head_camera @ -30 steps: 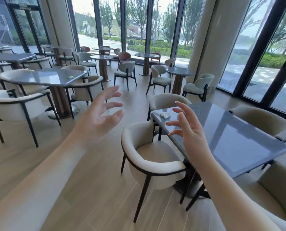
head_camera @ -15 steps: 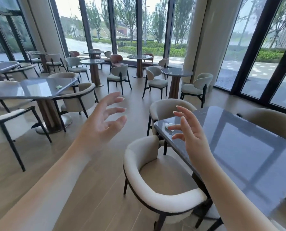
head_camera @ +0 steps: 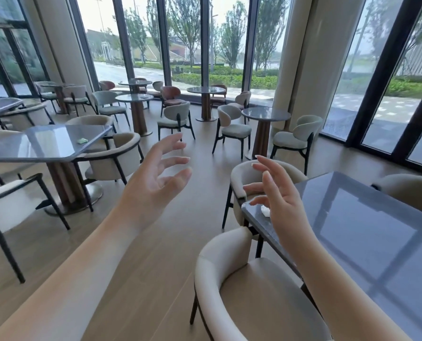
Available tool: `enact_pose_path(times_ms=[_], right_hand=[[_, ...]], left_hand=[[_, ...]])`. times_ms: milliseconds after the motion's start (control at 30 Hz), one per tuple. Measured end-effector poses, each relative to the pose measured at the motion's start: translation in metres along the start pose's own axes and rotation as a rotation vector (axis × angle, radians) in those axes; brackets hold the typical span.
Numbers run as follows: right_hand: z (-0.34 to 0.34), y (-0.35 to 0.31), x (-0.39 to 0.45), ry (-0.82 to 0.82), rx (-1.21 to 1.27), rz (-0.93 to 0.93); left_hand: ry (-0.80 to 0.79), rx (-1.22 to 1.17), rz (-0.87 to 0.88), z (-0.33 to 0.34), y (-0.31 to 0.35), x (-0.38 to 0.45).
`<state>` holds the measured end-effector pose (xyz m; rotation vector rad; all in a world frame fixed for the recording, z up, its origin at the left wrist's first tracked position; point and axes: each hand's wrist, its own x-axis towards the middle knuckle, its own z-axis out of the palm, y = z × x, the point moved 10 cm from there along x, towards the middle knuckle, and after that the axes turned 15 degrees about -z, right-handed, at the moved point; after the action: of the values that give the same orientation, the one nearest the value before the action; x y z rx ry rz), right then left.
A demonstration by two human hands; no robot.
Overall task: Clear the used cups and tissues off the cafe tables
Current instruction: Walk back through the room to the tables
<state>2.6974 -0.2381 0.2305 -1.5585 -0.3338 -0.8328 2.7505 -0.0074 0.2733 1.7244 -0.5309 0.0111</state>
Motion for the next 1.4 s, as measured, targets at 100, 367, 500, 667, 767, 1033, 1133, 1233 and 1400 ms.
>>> enact_pose_path(times_ms=[100, 367, 500, 667, 767, 1033, 1133, 1233, 1400], right_hand=[[0.027, 0.024, 0.022, 0.006, -0.021, -0.009], [0.160, 0.084, 0.091, 0.004, -0.020, -0.033], [0.211, 0.105, 0.125, 0.027, -0.024, -0.040], [0.230, 0.140, 0.150, 0.039, -0.059, -0.022], [0.224, 0.164, 0.161, 0.069, -0.100, -0.005], [0.162, 0.237, 0.182, 0.233, -0.151, 0.022], [0.134, 0.266, 0.191, 0.293, -0.183, 0.056], [0.112, 0.290, 0.199, 0.331, -0.227, 0.075], [0.083, 0.314, 0.212, 0.412, -0.282, 0.085]], left_hand=[[-0.017, -0.011, 0.015, -0.030, -0.021, 0.032], [-0.003, -0.001, 0.016, -0.162, -0.069, 0.108], [-0.016, 0.013, 0.001, -0.220, -0.093, 0.148], [-0.057, 0.001, -0.008, -0.234, -0.128, 0.190], [-0.113, -0.024, -0.013, -0.222, -0.147, 0.223], [-0.286, 0.006, 0.018, -0.150, -0.194, 0.323], [-0.361, -0.016, 0.017, -0.112, -0.205, 0.361], [-0.448, -0.023, 0.007, -0.071, -0.211, 0.392], [-0.566, -0.042, 0.023, -0.017, -0.224, 0.427]])
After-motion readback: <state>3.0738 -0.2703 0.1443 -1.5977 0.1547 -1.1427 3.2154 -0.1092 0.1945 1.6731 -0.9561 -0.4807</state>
